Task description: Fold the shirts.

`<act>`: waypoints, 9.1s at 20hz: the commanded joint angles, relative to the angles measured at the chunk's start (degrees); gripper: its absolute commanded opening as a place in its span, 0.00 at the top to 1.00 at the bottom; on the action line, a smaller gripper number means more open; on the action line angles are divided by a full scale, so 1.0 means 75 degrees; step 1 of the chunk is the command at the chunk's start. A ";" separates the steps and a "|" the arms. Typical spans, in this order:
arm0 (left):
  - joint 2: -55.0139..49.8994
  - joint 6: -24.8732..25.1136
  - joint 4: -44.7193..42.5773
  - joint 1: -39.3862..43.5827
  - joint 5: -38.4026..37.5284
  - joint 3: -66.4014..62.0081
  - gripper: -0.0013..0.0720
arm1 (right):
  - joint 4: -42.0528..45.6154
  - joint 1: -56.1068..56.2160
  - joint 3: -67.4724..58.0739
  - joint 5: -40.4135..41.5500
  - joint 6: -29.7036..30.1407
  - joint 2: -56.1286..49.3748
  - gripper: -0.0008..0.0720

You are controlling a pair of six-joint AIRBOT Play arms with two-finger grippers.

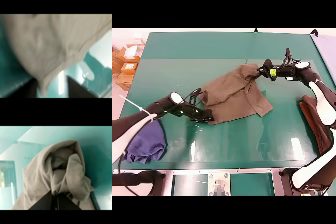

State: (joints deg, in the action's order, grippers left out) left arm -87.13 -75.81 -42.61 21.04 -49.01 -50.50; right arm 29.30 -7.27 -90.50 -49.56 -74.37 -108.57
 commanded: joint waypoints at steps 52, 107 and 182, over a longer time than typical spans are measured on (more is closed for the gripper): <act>-0.1087 -0.0178 -0.2973 -0.3585 -0.4374 -0.6321 0.06 | 0.2116 -0.2098 0.6207 -0.2294 -0.0274 0.5050 0.48; 0.2148 0.1512 -0.0577 -0.2719 -0.2463 0.0950 0.95 | 0.1877 -0.0300 0.7402 -0.1574 -0.0822 0.5301 0.96; -0.0533 0.1568 -0.0953 -0.3818 -0.1979 -0.0530 0.30 | 0.2646 -0.4951 0.6222 -0.2343 0.1008 0.5042 0.47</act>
State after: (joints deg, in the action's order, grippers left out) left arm -88.90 -64.10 -49.19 -11.35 -68.16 -55.20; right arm 48.90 -44.53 -44.69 -67.70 -67.02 -69.87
